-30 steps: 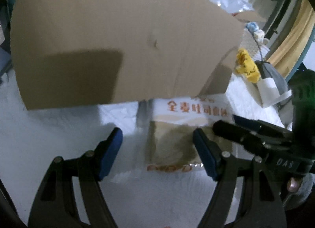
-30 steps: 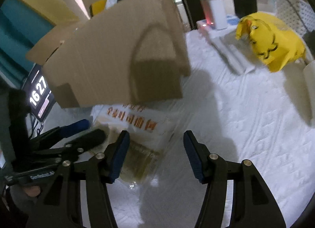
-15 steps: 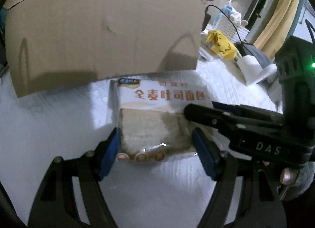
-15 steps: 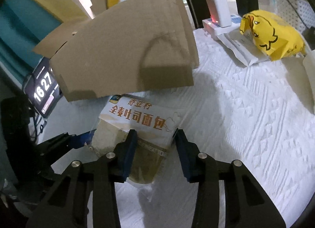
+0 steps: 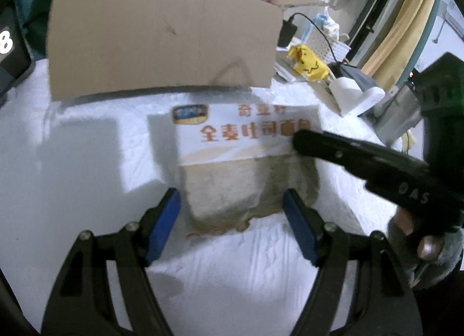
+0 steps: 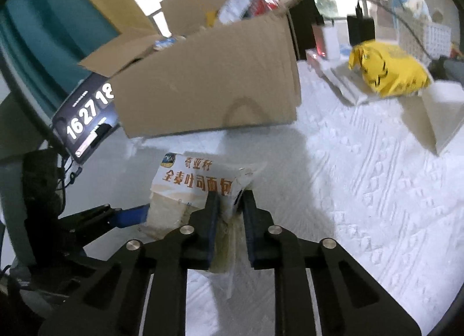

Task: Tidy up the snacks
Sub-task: 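Lift the bread bag with the right tool and carry it to the box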

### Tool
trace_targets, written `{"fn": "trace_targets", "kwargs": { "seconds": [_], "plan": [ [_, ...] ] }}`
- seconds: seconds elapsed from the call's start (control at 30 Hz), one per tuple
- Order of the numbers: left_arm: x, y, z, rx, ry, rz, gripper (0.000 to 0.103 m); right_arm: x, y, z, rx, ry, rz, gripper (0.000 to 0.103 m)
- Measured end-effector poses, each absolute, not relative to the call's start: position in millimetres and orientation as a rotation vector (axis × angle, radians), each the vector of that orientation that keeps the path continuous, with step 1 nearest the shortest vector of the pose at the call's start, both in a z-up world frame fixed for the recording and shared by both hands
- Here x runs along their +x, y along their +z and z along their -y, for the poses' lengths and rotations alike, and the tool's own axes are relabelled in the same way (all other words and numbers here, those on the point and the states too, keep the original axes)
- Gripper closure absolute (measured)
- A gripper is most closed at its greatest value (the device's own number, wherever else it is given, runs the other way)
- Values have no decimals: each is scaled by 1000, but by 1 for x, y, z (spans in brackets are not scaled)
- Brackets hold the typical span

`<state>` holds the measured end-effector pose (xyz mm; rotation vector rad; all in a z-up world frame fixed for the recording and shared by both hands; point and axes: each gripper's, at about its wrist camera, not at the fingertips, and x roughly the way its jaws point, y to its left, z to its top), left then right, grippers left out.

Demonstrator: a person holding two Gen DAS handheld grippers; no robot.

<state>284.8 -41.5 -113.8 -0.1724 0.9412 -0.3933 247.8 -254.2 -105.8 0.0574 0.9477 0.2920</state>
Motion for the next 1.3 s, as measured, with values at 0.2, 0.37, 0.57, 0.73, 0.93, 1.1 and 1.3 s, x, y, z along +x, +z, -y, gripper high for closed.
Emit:
{"fn": "trace_targets", "kwargs": {
  "seconds": [0.2,0.37,0.57,0.73,0.93,1.1,1.3],
  "plan": [
    [275,-89,18,-186,-344,-875,29,235,-73,241,-12,287,-866,89],
    [272,-70,-10,-216,-293,-824,29,233,-42,233,-41,298,-798,90],
    [279,-50,-34,-237,-240,-761,29,237,-11,220,-76,321,-735,90],
    [284,-26,-47,-231,-208,-689,29,247,9,207,-105,338,-695,90],
    [294,2,-68,-222,-164,-611,28,266,32,191,-122,360,-647,90],
    [304,17,-84,-225,-146,-572,28,288,46,179,-133,364,-610,90],
    [328,38,-100,-209,-109,-535,28,322,57,168,-133,357,-583,90]
  ]
}}
